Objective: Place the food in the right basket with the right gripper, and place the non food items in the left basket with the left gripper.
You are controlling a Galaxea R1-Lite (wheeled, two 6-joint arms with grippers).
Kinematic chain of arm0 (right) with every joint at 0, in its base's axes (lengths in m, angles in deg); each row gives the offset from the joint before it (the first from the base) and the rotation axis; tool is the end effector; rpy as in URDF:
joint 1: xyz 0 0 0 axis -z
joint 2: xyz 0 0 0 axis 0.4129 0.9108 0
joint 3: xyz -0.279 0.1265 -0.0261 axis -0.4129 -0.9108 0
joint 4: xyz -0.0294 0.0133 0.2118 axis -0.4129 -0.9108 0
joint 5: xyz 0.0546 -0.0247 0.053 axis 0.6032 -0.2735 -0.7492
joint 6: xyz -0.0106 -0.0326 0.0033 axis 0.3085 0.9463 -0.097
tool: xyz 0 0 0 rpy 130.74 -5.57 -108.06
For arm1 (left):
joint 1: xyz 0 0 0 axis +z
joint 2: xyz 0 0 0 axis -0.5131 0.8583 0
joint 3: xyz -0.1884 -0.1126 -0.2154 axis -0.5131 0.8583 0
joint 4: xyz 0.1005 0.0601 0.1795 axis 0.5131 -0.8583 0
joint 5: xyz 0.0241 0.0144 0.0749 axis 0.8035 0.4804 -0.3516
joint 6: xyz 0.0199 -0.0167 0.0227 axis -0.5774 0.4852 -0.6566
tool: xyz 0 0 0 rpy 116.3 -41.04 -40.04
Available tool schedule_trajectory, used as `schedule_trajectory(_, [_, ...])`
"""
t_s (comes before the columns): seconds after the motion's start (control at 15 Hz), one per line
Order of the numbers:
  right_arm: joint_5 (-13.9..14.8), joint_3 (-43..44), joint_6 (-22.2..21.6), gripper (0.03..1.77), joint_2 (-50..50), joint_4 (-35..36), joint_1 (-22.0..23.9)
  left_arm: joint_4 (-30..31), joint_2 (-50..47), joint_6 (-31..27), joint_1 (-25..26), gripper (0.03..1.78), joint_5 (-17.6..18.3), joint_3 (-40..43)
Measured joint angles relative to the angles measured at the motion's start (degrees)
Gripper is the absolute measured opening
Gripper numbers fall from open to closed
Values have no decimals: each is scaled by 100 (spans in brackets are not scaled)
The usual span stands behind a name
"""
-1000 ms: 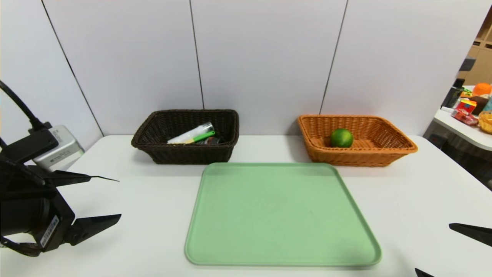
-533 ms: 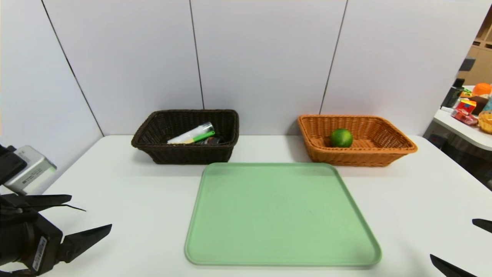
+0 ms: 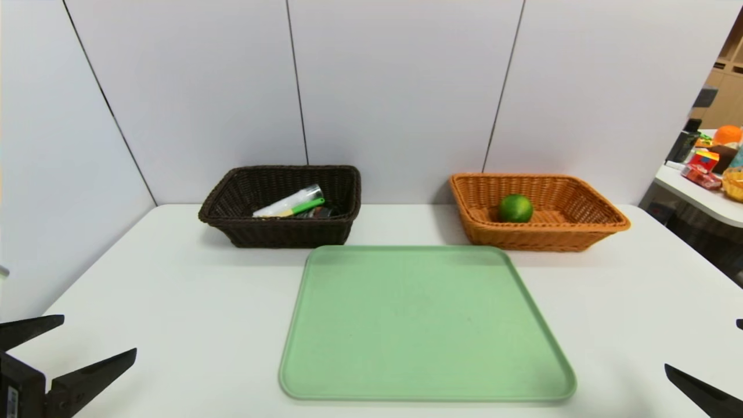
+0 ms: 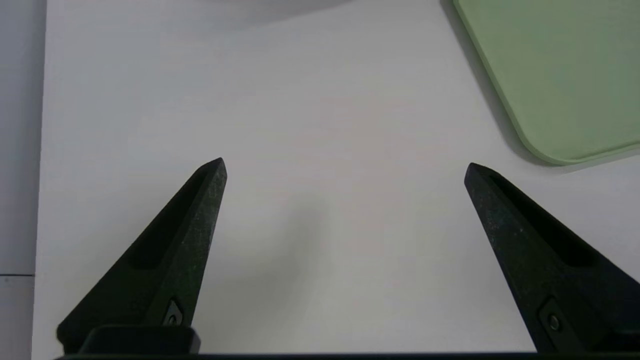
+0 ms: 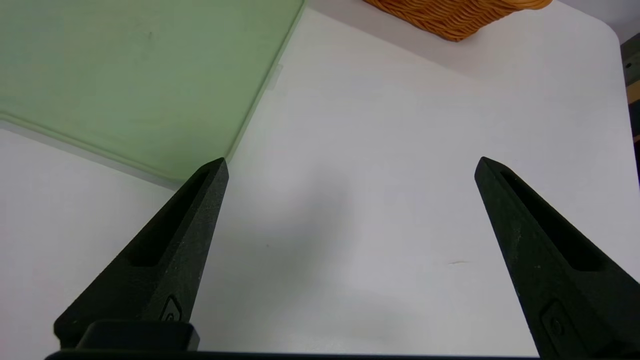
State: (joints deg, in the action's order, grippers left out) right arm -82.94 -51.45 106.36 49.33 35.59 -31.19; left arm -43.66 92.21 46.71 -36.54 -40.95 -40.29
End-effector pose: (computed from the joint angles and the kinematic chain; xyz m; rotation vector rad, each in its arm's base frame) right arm 0.0986 0.0126 0.1614 -0.3080 0.3904 0.2003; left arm 0.1086 -0.0134 0.1958 0.1308 0.4454 -0.2038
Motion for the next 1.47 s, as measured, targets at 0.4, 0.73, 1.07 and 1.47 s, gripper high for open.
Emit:
schedule_trajectory(0.4, [0,-5,-439,170,-135,2,28,0,-439,24,742,169,105,187])
schedule_trajectory(0.73, [-17,100,-618,170,-260,9,157,5,-827,60,1192,169,129,243])
schedule_trajectory(1.07, [-59,4,-581,170,-535,9,160,-13,-1329,63,1291,169,1185,352])
schedule_trajectory(1.47, [-91,-77,-585,170,-806,0,171,-88,-1833,219,1284,169,1637,702])
